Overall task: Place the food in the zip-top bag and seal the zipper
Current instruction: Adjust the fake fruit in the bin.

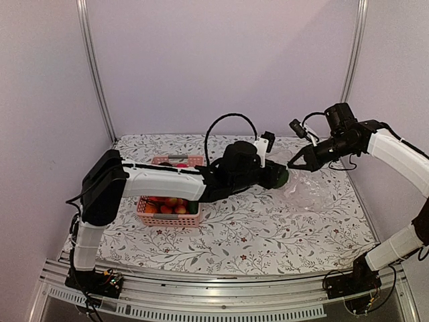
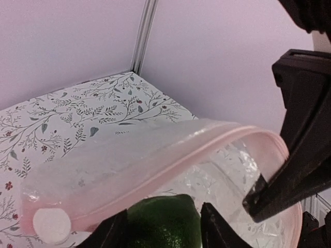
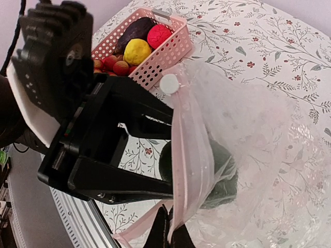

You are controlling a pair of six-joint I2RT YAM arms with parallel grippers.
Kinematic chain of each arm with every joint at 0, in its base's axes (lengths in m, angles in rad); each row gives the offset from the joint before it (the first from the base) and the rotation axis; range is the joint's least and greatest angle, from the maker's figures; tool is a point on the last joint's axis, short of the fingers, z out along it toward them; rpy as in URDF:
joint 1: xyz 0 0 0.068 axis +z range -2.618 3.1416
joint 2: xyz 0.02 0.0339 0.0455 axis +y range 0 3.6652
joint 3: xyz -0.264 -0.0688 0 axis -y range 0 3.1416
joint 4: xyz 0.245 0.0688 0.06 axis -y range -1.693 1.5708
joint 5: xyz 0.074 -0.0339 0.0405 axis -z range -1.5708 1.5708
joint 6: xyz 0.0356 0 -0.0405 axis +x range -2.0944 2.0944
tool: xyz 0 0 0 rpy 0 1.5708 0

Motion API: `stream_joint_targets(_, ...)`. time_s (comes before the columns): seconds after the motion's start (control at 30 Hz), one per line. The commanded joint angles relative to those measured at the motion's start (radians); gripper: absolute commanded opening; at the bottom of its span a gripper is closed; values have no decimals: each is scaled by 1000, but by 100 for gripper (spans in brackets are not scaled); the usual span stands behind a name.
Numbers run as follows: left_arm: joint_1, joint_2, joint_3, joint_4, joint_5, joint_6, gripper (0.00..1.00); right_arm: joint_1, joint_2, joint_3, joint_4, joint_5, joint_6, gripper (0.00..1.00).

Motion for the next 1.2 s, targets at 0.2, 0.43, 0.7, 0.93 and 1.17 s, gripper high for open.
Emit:
stream_joint_targets(0.2,-93,-370,-317,253,-106,170,61,-10,11,5,45,-15,18,0)
stream_joint_targets(0.43,-111,-439,-527,233,-152,31,67,-10,3,6,37,-58,15,0)
stream_joint_targets(0.7,-111,-359,-589,254,-181,-208,51,-9,-3,-7,34,-75,4,0)
stream_joint_targets(0.93,-106,-277,-510,224,-150,-237,59,-9,-3,-4,21,-79,3,0)
stream_joint_targets(1.17,-75,-191,-391,182,-88,-229,45,-7,-19,-26,24,-78,3,0)
